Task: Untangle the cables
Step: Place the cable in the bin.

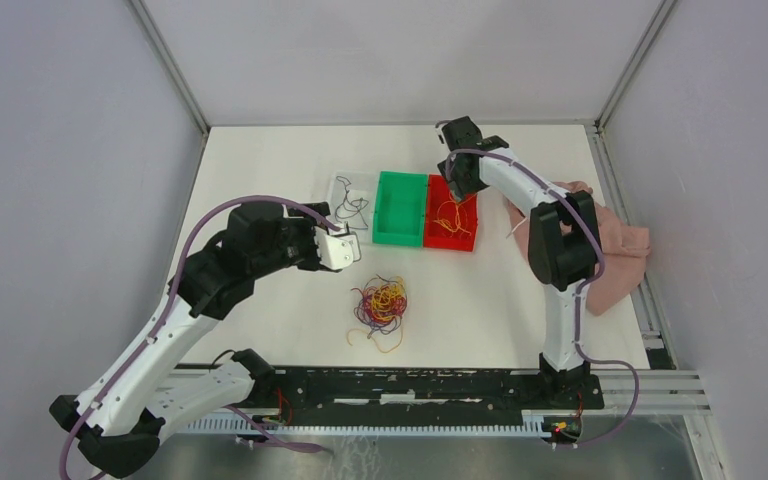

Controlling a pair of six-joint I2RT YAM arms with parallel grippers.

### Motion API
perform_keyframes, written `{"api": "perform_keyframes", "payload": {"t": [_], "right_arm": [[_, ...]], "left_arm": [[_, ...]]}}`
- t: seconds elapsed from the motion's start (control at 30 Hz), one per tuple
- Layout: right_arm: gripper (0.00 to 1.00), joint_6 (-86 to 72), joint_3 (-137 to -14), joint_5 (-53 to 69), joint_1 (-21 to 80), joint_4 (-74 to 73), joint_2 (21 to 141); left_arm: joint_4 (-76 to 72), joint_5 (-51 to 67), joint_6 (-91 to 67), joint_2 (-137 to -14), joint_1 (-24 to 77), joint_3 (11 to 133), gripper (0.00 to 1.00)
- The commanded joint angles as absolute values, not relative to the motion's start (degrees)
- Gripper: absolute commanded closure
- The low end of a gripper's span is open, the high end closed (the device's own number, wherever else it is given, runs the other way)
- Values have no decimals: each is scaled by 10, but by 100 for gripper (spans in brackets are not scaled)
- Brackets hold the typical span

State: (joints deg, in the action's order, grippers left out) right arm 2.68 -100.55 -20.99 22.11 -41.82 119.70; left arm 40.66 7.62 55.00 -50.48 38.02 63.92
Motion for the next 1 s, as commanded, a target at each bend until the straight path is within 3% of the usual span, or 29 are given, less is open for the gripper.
{"api": "perform_keyframes", "payload": {"t": [0.0,0.4,0.67,0.87,0.97], "right_arm": [[22,50,-1046,-244,227,-454,1175],[19,33,-1005,-71,219,-496,1082],[20,-9,-1040,53,180,-499,1092],[23,-23,-1077,73,172,-528,1130],[23,-48,-1037,59,172,-471,1096]], "left_arm": [[403,87,550,-503,383,662,28],[410,102,544,-505,382,672,29],[415,105,545,-503,382,679,29],[420,106,547,-502,382,684,29],[423,104,550,-502,382,684,29]]}}
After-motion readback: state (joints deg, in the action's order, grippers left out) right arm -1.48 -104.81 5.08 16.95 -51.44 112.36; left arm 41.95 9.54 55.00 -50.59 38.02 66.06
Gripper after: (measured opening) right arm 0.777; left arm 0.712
